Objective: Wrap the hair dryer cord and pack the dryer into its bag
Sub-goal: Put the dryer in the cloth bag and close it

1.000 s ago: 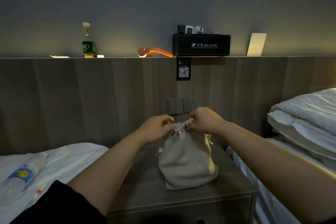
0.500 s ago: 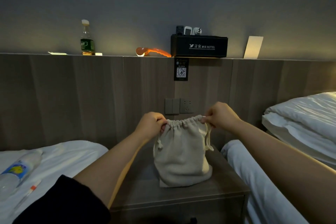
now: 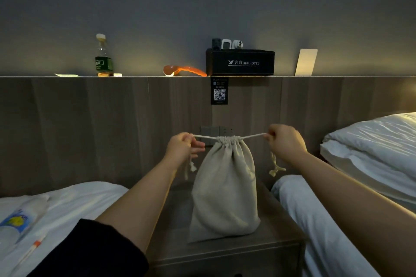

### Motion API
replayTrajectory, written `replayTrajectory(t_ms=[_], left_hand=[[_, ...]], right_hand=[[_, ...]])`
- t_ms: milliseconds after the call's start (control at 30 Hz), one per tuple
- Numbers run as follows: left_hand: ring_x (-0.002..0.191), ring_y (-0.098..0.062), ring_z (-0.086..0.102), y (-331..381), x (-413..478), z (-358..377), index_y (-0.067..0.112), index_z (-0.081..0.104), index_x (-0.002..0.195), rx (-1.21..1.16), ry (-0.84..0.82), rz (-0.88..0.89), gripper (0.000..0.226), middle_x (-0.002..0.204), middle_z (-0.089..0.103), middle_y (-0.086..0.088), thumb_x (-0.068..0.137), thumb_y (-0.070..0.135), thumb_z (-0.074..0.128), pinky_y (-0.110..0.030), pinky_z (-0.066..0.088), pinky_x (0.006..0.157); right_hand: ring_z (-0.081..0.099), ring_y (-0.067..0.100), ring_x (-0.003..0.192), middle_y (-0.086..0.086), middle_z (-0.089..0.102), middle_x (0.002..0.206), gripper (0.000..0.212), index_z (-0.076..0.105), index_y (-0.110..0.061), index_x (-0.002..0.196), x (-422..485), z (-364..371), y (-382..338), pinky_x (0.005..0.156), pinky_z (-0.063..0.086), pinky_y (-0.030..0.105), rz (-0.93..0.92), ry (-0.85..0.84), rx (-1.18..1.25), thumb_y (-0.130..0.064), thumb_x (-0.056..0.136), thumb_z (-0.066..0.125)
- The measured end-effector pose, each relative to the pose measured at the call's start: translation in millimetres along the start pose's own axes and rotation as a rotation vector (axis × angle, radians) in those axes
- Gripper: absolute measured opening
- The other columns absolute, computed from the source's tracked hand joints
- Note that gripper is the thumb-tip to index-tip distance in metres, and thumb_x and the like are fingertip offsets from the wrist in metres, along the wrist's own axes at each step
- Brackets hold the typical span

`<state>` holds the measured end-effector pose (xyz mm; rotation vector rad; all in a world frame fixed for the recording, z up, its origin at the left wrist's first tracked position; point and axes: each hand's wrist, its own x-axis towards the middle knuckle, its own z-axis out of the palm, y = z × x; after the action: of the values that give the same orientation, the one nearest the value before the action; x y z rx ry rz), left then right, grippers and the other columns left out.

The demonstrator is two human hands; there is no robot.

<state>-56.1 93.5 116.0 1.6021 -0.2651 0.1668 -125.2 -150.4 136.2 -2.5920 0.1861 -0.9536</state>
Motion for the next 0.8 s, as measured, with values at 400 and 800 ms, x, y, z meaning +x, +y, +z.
replayTrajectory(t_ms=[400,800], left_hand=[[0.09,-0.039,0.059,-42,-10,8,0.007,0.044,0.096,-0.448,-0.192,-0.351,0.018,0.09,0.067,-0.032,0.098,0.018,0.03,-0.051,0.05,0.085],[0.097,-0.019,0.058,-76,-26,-28,0.01,0.061,0.11,0.481,0.007,0.12,0.024,0.103,0.064,-0.003,0.094,0.022,0.048,-0.022,0.044,0.079]], right_hand=[[0.058,0.021,0.107,0.005,0.062,0.114,0.039,0.059,-0.018,0.11,-35,44,-25,0.099,0.046,0.04,0.002,-0.679,0.615,-0.047,0.085,0.058],[0.06,0.01,0.076,0.0,0.066,0.085,0.026,0.067,-0.019,0.086,-58,74,-38,0.064,0.045,0.019,0.066,-0.455,0.602,-0.037,0.093,0.05]])
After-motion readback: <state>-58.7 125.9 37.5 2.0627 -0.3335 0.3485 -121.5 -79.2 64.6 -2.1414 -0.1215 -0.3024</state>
